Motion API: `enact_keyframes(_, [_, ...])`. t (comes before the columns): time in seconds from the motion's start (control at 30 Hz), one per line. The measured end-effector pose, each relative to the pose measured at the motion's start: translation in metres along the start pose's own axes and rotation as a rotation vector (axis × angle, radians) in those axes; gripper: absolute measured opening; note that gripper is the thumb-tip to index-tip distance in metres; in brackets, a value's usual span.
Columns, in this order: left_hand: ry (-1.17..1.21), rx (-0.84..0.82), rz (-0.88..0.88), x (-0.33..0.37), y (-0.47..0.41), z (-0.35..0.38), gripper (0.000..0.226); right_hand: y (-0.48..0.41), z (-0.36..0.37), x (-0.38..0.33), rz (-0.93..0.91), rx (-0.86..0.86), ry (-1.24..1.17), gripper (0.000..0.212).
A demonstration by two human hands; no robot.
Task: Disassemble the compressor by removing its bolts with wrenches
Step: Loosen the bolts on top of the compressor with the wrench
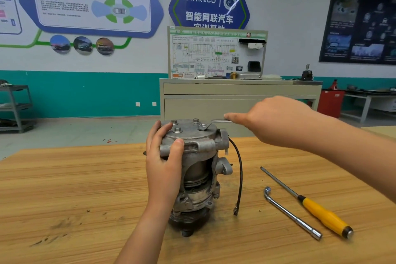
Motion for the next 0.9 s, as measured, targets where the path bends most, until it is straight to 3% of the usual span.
enact_keyframes(0.23, [-0.010,-0.050,-0.031,-0.001,-0.006,-0.007,0.031,0.005,0.008,-0.009,0.010,0.117,-0.018,0.046])
enact_keyframes(0.33, [0.031,-0.079,-0.067,-0.002,-0.011,-0.012,0.026,0.006,0.028,-0.004,0.027,0.267,-0.176,0.038])
enact_keyframes(0.67, [0.064,-0.140,-0.072,-0.006,-0.020,-0.019,0.035,-0.102,0.051,-0.018,-0.009,0.385,-0.187,0.030])
enact_keyframes(0.77, [0.079,-0.137,-0.076,-0.007,-0.020,-0.018,0.035,-0.087,0.048,-0.009,0.213,0.488,-0.488,0.028])
enact_keyframes(0.83, [0.109,-0.114,-0.081,-0.008,-0.018,-0.016,0.033,-0.066,0.040,0.000,0.263,0.562,-0.725,0.017])
enact_keyframes(0.9, [0.137,-0.082,-0.082,-0.008,-0.017,-0.013,0.031,-0.042,0.028,0.005,0.181,0.561,-0.636,0.021])
Point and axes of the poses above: each hand's wrist, its own y-axis away from the middle knuckle, its own z-axis out of the palm, x = y × z, the point moved 1 cm from there along -y, towards the middle knuckle, and after that the axes turned 5 degrees about y, right-handed, at the moved point
